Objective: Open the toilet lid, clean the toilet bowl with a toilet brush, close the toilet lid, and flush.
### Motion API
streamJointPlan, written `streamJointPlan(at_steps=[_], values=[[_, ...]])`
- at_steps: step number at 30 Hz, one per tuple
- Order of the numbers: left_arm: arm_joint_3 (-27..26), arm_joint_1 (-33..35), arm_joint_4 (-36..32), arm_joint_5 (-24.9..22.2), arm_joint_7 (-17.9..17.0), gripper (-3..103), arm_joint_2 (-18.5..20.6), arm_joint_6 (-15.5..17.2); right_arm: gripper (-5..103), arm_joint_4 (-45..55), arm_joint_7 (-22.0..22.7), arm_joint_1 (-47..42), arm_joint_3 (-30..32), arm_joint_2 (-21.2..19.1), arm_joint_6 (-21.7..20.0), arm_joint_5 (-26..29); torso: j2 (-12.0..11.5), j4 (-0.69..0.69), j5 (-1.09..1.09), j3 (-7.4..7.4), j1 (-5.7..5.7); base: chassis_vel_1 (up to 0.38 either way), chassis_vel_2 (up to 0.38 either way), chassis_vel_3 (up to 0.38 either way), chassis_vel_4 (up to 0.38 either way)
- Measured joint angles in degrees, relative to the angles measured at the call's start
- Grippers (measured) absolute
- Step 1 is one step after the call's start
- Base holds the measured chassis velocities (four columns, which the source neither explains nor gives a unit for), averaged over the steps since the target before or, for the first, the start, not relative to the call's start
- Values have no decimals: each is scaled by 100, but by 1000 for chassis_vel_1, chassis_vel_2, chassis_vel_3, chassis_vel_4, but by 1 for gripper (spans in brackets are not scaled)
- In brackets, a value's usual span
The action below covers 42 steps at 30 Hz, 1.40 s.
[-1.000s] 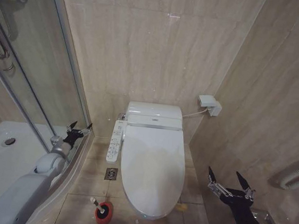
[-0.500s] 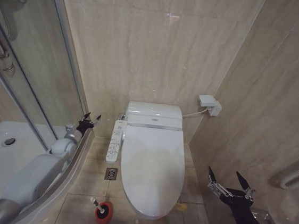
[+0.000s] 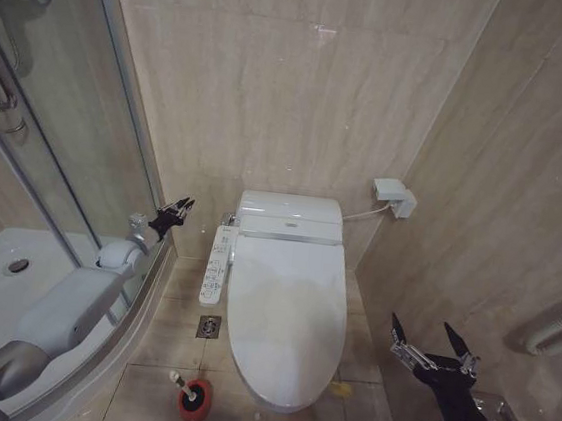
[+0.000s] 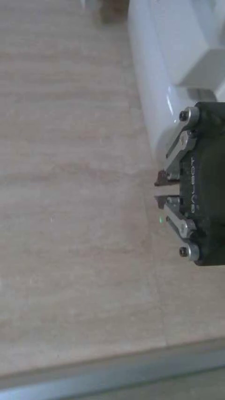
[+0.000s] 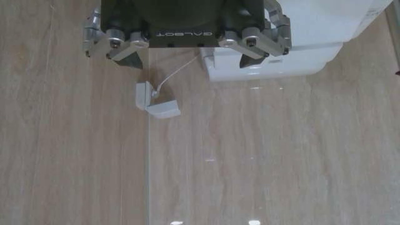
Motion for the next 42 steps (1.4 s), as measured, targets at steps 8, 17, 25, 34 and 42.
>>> streamJointPlan(at_steps=[8, 17, 25, 34, 42], values=[[44, -184, 317, 315, 843, 0, 56, -321, 100, 0, 0, 0, 0, 0, 0, 0, 0, -1, 0, 0, 0, 0, 0, 0, 0], [38, -330, 731, 694, 1008, 0, -81, -583, 100, 0, 0, 0, 0, 0, 0, 0, 0, -2, 0, 0, 0, 0, 0, 0, 0], [10, -281, 734, 674, 974, 0, -83, -585, 100, 0, 0, 0, 0, 0, 0, 0, 0, 0, 0, 0, 0, 0, 0, 0, 0], [-8, -184, 683, 650, 1072, 0, -89, -636, 100, 0, 0, 0, 0, 0, 0, 0, 0, 0, 0, 0, -1, 0, 0, 0, 0], [9, -145, 688, 610, 1203, 0, -70, -695, 100, 0, 0, 0, 0, 0, 0, 0, 0, -1, 0, -1, -1, -35, 37, 30, -37]])
